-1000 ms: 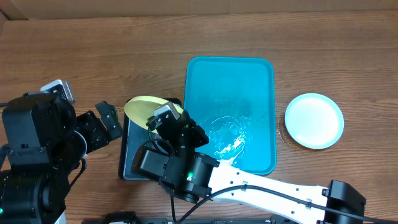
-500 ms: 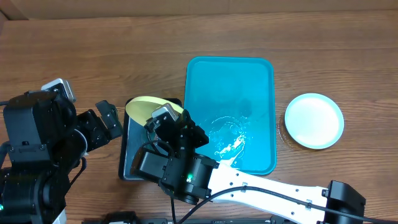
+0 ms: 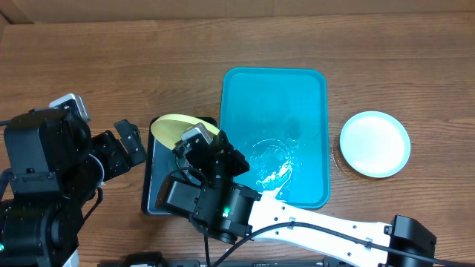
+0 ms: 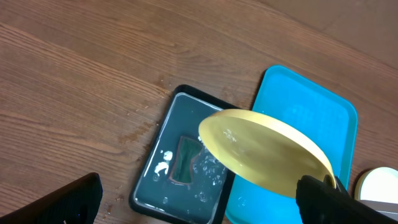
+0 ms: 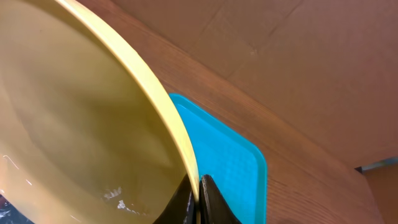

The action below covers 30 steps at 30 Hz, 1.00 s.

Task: Clean dirty plates on tray and stack at the side
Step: 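Lift the yellow plate with the right gripper over the black tray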

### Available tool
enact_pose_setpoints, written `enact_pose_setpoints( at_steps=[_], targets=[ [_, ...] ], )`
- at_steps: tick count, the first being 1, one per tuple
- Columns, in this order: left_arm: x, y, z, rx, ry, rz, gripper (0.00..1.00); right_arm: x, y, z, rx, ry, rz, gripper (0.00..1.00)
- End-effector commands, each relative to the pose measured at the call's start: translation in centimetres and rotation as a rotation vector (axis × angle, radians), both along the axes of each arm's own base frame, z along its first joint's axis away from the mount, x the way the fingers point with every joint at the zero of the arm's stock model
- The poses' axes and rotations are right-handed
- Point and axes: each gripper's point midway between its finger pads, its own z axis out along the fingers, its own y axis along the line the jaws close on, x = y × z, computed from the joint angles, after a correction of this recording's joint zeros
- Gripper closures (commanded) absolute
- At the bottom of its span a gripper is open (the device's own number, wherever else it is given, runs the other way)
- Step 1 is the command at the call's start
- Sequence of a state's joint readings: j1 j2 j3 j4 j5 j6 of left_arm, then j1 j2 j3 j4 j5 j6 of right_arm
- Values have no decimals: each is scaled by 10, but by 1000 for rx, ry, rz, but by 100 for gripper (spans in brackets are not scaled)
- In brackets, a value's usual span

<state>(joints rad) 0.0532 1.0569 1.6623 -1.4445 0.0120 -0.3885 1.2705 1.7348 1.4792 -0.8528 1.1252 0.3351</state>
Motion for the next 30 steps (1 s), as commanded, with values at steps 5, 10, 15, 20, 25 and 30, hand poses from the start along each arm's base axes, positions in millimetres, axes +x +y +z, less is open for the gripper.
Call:
enact_pose_setpoints(
  at_steps=[5,10,15,20,25,30],
  targets=[
    [1,1,3,13,-7,-8,0,1,-1,14,28,-38,-17,96],
    [1,1,3,13,-6,-8,0,8,-12,25,11,-106,-70,96],
    [1,1,3,13,-7,-8,0,8,-5,30,-61,-115,-24,96],
    [1,1,3,13,-7,-8,0,1,10,24,-83,-64,63,96],
    [1,1,3,13,-7,-8,0,4,13,16,38,-10,50,96],
    [1,1,3,13,-7,-8,0,17,-5,-27,335,241,-101,96]
  ],
)
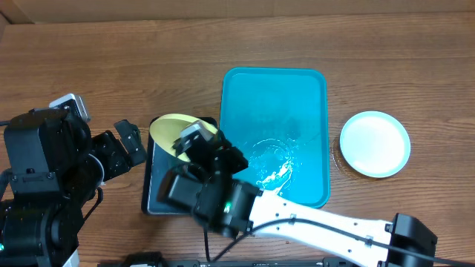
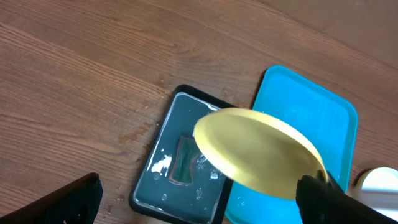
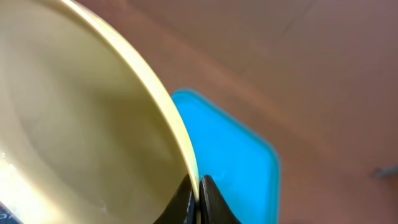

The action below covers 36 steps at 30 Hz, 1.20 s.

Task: Clean dirty plates on tray and stack at the side
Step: 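Lift the yellow plate with the right gripper over the black tray, then place the yellow plate on top of the plate stack, open right gripper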

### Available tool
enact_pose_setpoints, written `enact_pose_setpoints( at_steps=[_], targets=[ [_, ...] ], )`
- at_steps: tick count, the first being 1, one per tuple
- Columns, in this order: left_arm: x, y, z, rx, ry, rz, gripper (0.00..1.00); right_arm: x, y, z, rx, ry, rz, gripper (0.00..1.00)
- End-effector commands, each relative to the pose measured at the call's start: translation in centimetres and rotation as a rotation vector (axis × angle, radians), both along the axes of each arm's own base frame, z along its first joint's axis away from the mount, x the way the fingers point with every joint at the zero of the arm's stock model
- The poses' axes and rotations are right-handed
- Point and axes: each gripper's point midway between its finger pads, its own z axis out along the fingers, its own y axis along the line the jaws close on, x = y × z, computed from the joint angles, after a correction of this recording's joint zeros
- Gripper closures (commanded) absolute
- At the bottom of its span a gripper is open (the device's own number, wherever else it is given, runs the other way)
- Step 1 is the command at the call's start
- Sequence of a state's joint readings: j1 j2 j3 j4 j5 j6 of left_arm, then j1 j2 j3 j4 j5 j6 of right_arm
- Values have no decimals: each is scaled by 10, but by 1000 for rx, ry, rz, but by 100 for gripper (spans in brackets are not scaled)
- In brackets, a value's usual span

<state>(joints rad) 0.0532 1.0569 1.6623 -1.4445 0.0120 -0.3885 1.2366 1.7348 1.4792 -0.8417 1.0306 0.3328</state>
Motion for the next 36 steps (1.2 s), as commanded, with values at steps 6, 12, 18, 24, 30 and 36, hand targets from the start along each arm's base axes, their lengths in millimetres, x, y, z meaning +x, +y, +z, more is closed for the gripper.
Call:
enact_pose_setpoints(
  at_steps=[6,12,18,24,30,36],
  targets=[
    [1,1,3,13,-7,-8,0,32,-23,-48,625,626,-213,96],
    [1,1,3,13,-6,-8,0,79,-115,0,1032,825,-279,96],
    [1,1,3,13,-7,-8,0,101,-290,-17,1157,760,-649,96],
    [1,1,3,13,-7,-8,0,47,-423,-59,1103,749,-1088,96],
    [1,1,3,13,-7,-8,0,-7,-456,-110,1108,834,-1287,96],
    [1,1,3,13,-7,-8,0,-27,-437,-161,1105,914,-1300,96]
  ],
)
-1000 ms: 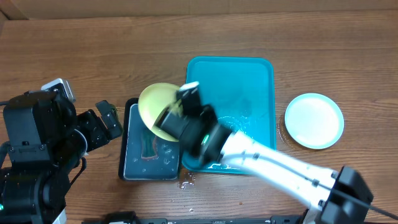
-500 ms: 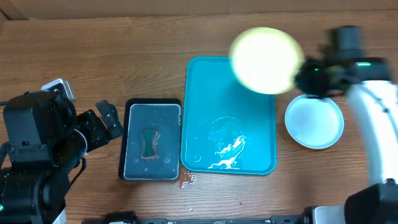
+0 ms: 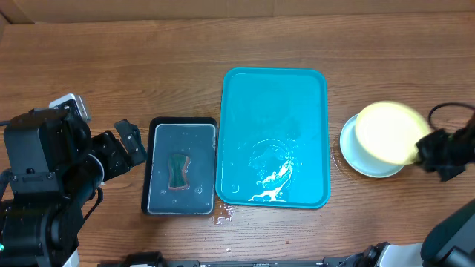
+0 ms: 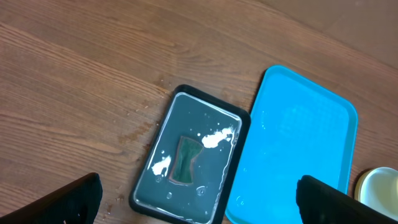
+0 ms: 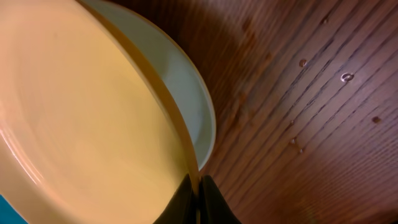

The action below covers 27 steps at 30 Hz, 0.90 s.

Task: Clean dirty plates on tray and stack at the side
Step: 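Place the yellow plate on top of the plate stack, open right gripper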

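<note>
The yellow plate (image 3: 389,132) hangs tilted just above the white plate (image 3: 356,157) to the right of the blue tray (image 3: 274,89). My right gripper (image 5: 199,186) is shut on the yellow plate's (image 5: 81,124) rim, with the white plate (image 5: 186,87) showing under it. The tray holds only water and foam. My left gripper (image 4: 199,205) is open, well above the table near the black wash basin (image 4: 189,155), which holds water and a green sponge (image 4: 185,160).
The black basin (image 3: 182,167) sits to the left of the tray, with a few water drops on the wood at its lower right corner. The left arm's base (image 3: 41,178) fills the left edge of the table.
My right gripper has carried the yellow plate from over the black basin to the right side, just over the white plate. The basin and its sponge are now uncovered. The left gripper has not moved.
The right gripper held the yellow plate tilted over the black basin at both earlier moments, shifting it slightly. Now the plate is over the white plate beside the tray. The left gripper stayed open and still throughout.
</note>
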### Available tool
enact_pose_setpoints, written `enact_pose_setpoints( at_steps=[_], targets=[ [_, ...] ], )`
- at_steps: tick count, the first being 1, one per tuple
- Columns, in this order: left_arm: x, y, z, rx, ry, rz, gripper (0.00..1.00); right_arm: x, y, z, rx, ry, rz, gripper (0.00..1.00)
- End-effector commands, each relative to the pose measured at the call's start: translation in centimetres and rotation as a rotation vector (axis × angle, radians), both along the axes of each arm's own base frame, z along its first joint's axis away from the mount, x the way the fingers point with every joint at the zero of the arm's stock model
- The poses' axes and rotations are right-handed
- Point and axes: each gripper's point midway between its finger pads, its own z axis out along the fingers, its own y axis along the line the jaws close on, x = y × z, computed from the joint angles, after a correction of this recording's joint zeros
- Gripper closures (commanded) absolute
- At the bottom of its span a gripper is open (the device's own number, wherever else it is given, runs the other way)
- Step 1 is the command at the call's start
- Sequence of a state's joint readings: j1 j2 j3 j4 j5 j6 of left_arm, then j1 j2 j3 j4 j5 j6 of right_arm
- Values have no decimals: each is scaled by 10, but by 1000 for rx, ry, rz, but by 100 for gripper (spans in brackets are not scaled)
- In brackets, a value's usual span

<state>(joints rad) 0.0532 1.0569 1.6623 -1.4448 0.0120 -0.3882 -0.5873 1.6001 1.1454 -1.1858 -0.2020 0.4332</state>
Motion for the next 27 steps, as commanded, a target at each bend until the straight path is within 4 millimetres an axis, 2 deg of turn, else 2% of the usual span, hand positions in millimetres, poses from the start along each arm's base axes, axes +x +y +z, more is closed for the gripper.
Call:
enact_pose_setpoints(
  at_steps=[1,3,4,5,6,8,12,16,19,21,23,25,26,27],
  targets=[
    [1,1,3,13,-7,-8,0,-2,14,-21,23,-2,45,96],
    [1,1,3,13,-7,-8,0,2,19,-24,24,-12,64,93],
    [1,1,3,13,-8,-8,0,5,21,-23,26,-23,71,77],
    [1,1,3,13,-7,-8,0,10,24,-18,33,-45,81,70],
    [1,1,3,13,-8,-8,0,13,26,-14,35,-56,89,64],
    [1,1,3,13,-7,-8,0,21,31,5,23,-94,116,60],
    [1,1,3,13,-7,-8,0,41,49,65,-57,-247,236,57],
    [1,1,3,13,-7,-8,0,51,93,142,-136,-493,443,55],
    [2,0,4,8,-14,-13,0,46,140,198,-153,-717,630,54],
    [1,0,3,8,-6,-13,0,33,171,231,-151,-859,749,52],
    [-2,0,0,7,10,-13,0,18,193,252,-150,-958,821,50],
    [-4,0,-1,6,18,-13,0,1,210,265,-141,-1021,879,39],
    [-4,0,-1,6,17,-13,0,-9,217,271,-134,-1050,909,10],
    [-4,0,-1,6,18,-13,0,-16,221,274,-128,-1064,925,0]
  ],
)
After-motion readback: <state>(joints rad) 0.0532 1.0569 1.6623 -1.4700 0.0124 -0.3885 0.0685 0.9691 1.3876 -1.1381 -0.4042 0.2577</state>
